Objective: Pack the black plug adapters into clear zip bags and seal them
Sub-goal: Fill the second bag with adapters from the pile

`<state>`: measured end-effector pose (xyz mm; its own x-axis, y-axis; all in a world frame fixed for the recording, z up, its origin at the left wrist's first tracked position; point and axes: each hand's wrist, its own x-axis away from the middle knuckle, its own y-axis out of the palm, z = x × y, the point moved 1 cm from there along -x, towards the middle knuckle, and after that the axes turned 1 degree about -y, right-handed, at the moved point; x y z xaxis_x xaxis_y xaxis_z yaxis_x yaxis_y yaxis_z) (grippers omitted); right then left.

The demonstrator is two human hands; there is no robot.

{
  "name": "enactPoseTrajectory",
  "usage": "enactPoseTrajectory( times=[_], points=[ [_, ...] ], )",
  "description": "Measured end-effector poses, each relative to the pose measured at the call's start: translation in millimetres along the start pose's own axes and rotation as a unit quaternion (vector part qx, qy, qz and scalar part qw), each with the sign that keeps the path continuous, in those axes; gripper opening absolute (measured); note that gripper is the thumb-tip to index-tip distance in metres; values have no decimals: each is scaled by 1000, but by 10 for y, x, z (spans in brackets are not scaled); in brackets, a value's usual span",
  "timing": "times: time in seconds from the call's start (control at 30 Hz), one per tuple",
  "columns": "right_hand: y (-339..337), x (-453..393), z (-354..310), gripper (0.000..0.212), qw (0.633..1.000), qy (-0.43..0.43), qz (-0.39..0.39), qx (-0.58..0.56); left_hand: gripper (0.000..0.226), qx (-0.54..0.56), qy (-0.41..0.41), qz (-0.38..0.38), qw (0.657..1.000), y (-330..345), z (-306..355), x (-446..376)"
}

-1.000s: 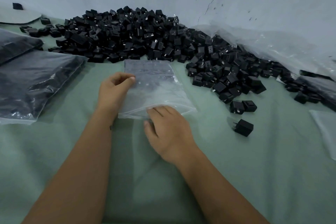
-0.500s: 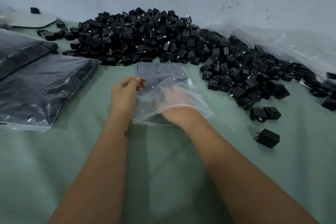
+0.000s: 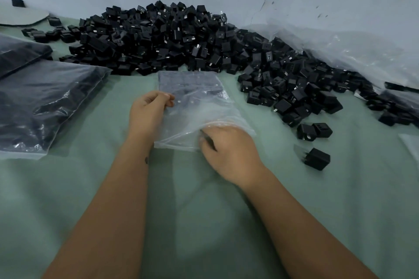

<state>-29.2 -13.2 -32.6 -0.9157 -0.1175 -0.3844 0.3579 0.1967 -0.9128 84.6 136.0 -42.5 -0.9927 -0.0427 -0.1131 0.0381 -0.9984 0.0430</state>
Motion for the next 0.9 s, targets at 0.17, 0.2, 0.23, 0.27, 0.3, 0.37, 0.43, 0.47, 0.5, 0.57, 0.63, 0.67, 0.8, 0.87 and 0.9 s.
enactPoseTrajectory(
  times=[0.17,0.2,0.23,0.27,0.3,0.37,0.43,0.47,0.5,0.57,0.63,0.67,0.8,0.87,0.9],
  points=[
    [-352,385,318,20,958,54,275,68,27,-30,13,-19,999,-8,1,67],
    [-378,419,447,22,949,141,268,90,27,-30,15,-20,999,-8,7,74],
    [-388,454,587,33,935,248,229,107,27,-32,15,-20,999,-5,13,80],
    [-383,495,709,47,915,352,170,104,27,-35,16,-18,999,-4,14,82],
    [-384,540,795,58,892,429,114,85,27,-38,17,-18,999,-1,14,84],
    [-349,571,906,67,873,482,47,57,26,-46,19,-21,999,3,3,84],
    [-294,456,979,68,883,467,28,35,26,-54,18,-21,998,5,-8,76],
    [-270,355,987,67,887,461,29,12,27,-56,18,-20,998,8,-11,69],
    [-240,244,986,63,890,454,36,-13,27,-57,18,-20,998,12,-14,63],
    [-177,18,956,48,904,421,66,-41,28,-63,17,-17,998,13,-30,48],
    [-108,-171,923,36,921,381,79,-39,28,-75,11,-16,997,12,-47,36],
    [-75,-242,925,38,926,368,78,-36,27,-79,10,-20,997,14,-53,31],
    [23,-319,1004,52,932,352,82,11,25,-99,12,-22,995,31,-34,43],
    [33,-232,1026,51,928,359,93,23,23,-120,15,-26,992,41,-18,50],
    [36,-170,1035,51,926,363,101,15,22,-131,15,-29,991,46,-15,54]
  ],
)
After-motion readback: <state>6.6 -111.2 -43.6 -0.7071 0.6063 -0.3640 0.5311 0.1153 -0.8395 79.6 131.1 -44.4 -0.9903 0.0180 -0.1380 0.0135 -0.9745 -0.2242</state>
